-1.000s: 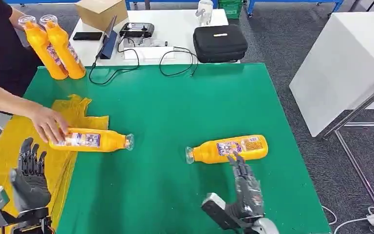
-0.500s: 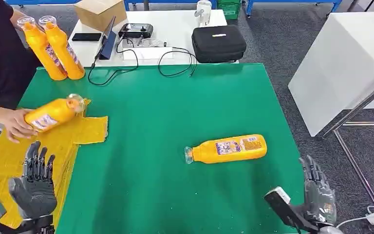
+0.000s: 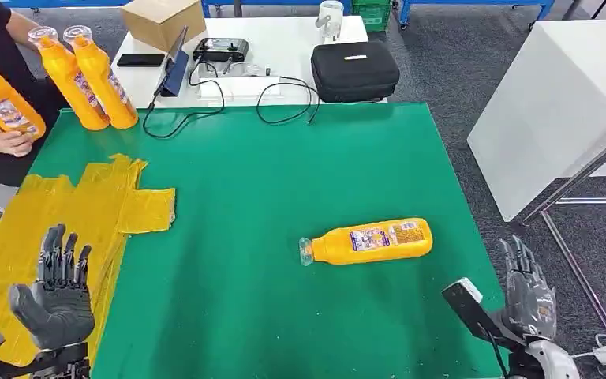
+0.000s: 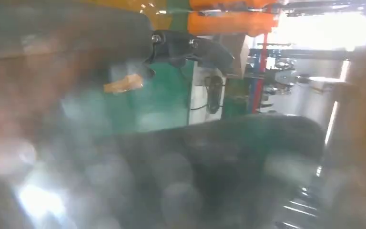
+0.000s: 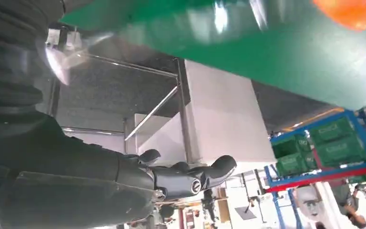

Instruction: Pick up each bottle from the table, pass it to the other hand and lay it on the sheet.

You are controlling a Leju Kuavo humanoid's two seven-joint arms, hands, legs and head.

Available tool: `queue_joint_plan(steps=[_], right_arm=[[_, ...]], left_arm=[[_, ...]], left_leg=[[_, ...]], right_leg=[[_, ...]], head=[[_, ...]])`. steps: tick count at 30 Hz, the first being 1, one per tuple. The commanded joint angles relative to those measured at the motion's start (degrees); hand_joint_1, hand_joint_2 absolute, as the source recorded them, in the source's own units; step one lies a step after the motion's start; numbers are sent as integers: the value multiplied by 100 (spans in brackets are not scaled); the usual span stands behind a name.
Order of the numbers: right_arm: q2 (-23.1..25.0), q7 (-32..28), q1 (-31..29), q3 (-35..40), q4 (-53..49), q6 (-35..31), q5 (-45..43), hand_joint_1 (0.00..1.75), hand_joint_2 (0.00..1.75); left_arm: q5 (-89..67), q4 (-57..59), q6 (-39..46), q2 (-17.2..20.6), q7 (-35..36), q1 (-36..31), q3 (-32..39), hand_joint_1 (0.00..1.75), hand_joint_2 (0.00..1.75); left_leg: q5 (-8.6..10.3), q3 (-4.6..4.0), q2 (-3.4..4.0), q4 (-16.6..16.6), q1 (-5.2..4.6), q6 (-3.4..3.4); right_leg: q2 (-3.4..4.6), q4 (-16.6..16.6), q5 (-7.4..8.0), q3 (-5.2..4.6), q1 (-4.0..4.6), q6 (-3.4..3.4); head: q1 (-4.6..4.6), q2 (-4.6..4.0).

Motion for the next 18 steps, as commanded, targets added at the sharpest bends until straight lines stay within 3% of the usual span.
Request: queue_joint_plan(steps=[1, 7, 18], right_arm=[[-99, 36, -374, 406, 620, 23, 53, 0, 175], [-202, 189, -914, 1139, 986, 135, 300, 0, 175], [-340, 468, -1386, 1745, 1335, 320, 585, 0, 175]], left_arm=[[35, 318, 5, 24, 53, -170, -76, 0, 0], [86, 379, 36, 95, 98, -249, -191, 0, 0], [209, 360, 69, 111, 156, -244, -228, 0, 0]], left_leg=[[-2, 16, 2, -8, -1, 0], [-2, 16, 21, -9, 0, -1], [0, 24, 16, -10, -3, 4]], right_leg=[[-1, -9, -1, 16, -1, 3], [16, -11, 6, 13, 0, 3], [11, -8, 1, 22, -2, 4]], head=[[0, 0], [0, 0], [0, 0]])
